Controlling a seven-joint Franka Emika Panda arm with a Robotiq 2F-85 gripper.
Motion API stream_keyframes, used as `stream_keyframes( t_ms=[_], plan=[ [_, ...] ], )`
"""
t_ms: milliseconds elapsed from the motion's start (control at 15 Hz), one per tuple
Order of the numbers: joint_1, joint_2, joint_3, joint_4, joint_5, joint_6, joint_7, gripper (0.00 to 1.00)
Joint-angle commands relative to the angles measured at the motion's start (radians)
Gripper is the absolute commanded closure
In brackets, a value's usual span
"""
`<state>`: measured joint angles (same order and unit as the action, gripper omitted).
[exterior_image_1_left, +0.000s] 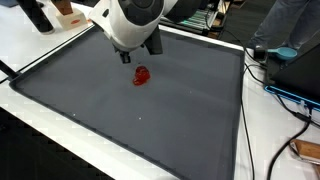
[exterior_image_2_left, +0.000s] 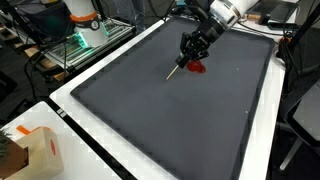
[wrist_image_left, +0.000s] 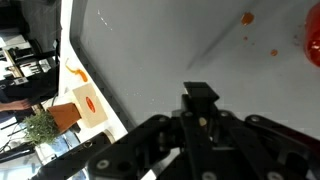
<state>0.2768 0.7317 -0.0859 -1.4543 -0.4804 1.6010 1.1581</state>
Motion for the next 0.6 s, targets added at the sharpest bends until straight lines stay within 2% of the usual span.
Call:
stream_keyframes(
  t_ms=[0, 533],
  plan=[
    [0.011, 0.030, -0.003, 0.034, -0.009, -0.033, 0.002, 0.97],
    [0.047, 0.041, 0.004, 0.056, -0.013, -0.053, 0.004, 0.97]
  ],
)
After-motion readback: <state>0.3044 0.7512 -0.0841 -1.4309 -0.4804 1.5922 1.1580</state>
